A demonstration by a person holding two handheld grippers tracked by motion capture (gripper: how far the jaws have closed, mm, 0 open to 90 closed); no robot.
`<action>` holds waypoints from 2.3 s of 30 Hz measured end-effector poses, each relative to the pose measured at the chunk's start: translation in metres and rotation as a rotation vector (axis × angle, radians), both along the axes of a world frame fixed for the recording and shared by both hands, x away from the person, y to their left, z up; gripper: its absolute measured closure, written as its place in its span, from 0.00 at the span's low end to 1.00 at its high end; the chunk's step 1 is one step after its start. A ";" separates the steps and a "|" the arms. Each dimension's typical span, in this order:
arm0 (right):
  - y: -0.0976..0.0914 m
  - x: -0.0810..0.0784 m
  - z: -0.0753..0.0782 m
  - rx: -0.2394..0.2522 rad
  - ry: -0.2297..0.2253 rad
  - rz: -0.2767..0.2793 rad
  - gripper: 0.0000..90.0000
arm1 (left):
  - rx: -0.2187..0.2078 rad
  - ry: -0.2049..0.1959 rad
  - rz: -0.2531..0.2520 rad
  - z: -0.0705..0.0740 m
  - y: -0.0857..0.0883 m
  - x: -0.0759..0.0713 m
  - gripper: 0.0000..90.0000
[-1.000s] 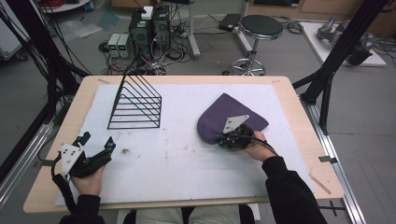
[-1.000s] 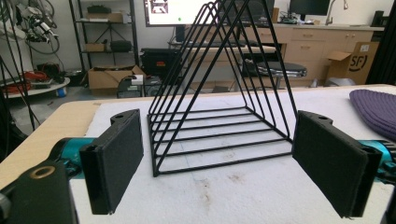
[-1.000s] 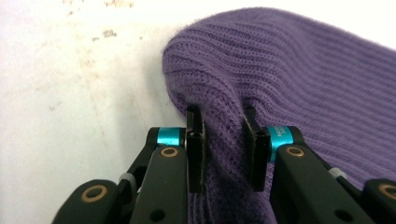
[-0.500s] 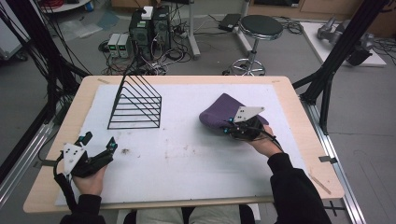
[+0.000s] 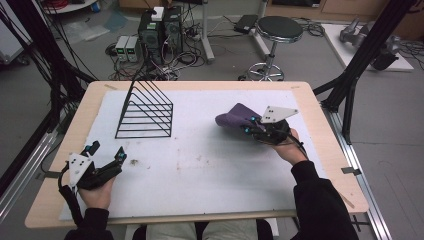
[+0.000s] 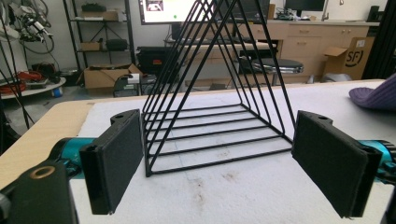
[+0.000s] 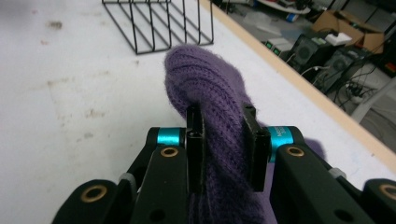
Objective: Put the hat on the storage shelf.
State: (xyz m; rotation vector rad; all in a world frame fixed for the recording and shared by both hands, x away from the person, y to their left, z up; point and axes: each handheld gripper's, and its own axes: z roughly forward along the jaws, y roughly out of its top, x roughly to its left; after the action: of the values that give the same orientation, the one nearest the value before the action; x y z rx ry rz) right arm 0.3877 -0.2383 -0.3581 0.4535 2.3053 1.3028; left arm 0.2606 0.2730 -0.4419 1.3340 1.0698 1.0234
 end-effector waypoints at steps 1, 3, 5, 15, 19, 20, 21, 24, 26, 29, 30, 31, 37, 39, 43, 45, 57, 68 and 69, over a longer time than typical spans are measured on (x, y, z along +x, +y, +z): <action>0.000 0.000 0.003 0.008 -0.002 0.002 0.84 | -0.001 0.000 -0.001 0.000 0.000 0.000 0.19; 0.000 0.001 0.009 0.026 -0.009 0.002 0.84 | -0.002 0.000 0.000 0.000 0.000 0.000 0.19; -0.001 0.000 0.014 0.046 -0.017 -0.005 0.84 | -0.006 -0.003 -0.001 0.000 0.000 0.000 0.19; -0.005 -0.005 0.033 0.260 -0.037 0.015 0.84 | -0.006 0.000 0.000 0.000 0.000 0.000 0.19; -0.003 -0.008 0.042 0.316 -0.065 0.035 0.84 | -0.003 0.000 -0.002 0.000 0.000 0.000 0.19; -0.002 -0.009 0.044 0.334 -0.072 0.041 0.84 | -0.003 0.001 -0.002 0.000 0.000 0.000 0.19; -0.001 -0.011 0.047 0.352 -0.071 0.044 0.84 | -0.003 0.000 -0.002 0.000 0.000 0.000 0.19; 0.003 -0.013 0.054 0.400 -0.086 0.066 0.84 | -0.009 -0.002 -0.002 0.000 0.000 0.000 0.19; 0.006 -0.014 0.059 0.428 -0.092 0.086 0.85 | -0.009 -0.001 -0.004 0.000 0.001 0.000 0.19; 0.009 -0.015 0.065 0.441 -0.107 0.110 0.85 | -0.011 0.002 -0.012 0.000 0.000 0.001 0.19; 0.010 -0.016 0.066 0.454 -0.113 0.118 0.86 | -0.008 0.001 -0.014 0.000 0.000 0.001 0.19; 0.011 -0.016 0.068 0.467 -0.118 0.120 0.86 | -0.010 0.000 -0.015 0.000 0.000 0.001 0.19; 0.016 -0.018 0.075 0.516 -0.134 0.139 0.86 | -0.010 0.008 -0.023 0.000 -0.002 0.002 0.19; 0.017 -0.018 0.078 0.523 -0.135 0.143 0.86 | -0.007 0.006 -0.025 0.001 -0.003 0.002 0.19; 0.021 -0.019 0.083 0.538 -0.132 0.148 0.86 | 0.001 -0.003 -0.042 0.003 -0.005 0.002 0.19; 0.023 -0.019 0.086 0.545 -0.123 0.145 0.86 | -0.005 -0.012 -0.058 0.006 -0.007 0.002 0.19; 0.033 -0.018 0.109 0.557 -0.128 0.153 0.86 | -0.071 -0.023 -0.257 0.024 -0.012 0.011 0.18; 0.039 -0.019 0.122 0.573 -0.143 0.166 0.86 | -0.106 0.013 -0.517 0.043 -0.035 0.031 0.15; 0.039 -0.019 0.123 0.573 -0.140 0.167 0.86 | -0.114 0.019 -0.534 0.045 -0.038 0.034 0.14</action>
State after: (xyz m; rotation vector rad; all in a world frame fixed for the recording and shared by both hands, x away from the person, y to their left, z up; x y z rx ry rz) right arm 0.3686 -0.1990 -0.2354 0.3352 1.8619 2.0156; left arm 0.2947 0.2346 -0.3965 1.4310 0.7119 0.5453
